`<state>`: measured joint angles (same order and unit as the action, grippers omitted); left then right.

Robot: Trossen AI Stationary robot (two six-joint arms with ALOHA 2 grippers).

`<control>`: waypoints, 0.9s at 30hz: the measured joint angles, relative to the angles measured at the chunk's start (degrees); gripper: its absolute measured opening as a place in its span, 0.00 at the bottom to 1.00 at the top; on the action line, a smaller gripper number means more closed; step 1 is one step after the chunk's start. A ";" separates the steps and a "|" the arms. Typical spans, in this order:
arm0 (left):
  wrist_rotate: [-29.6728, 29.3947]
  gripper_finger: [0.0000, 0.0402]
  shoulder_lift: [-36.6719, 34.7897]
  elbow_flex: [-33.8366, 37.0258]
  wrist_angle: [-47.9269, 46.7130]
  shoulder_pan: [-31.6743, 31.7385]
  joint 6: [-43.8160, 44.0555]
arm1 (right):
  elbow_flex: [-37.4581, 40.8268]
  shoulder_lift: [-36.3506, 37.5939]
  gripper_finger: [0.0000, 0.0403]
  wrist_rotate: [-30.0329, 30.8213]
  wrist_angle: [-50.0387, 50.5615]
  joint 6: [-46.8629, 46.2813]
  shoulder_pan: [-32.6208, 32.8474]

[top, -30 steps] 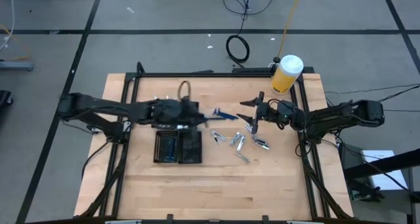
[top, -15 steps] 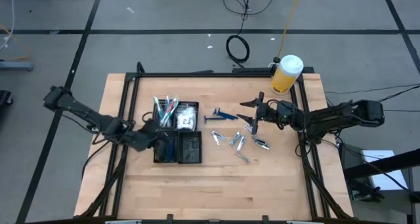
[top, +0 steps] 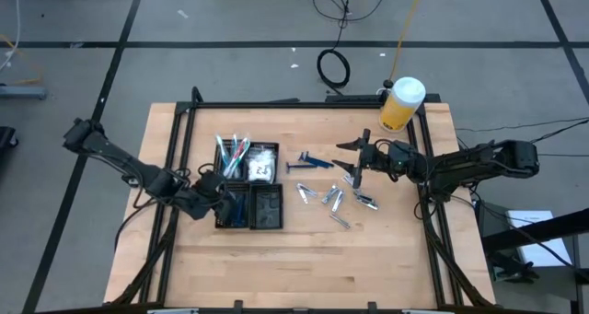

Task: Pick & Place Travel size toiletries
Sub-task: Put the blue razor into the bottom left black bin

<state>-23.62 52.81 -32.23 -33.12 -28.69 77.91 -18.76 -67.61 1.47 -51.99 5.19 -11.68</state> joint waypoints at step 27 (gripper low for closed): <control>-6.45 0.64 0.14 -0.14 42.02 8.84 -54.68 | -11.37 -15.08 0.54 1.75 21.32 1.17 -1.64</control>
<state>-30.06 52.96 -32.37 8.90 -19.85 23.22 -30.13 -82.69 3.22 -30.67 6.36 -13.32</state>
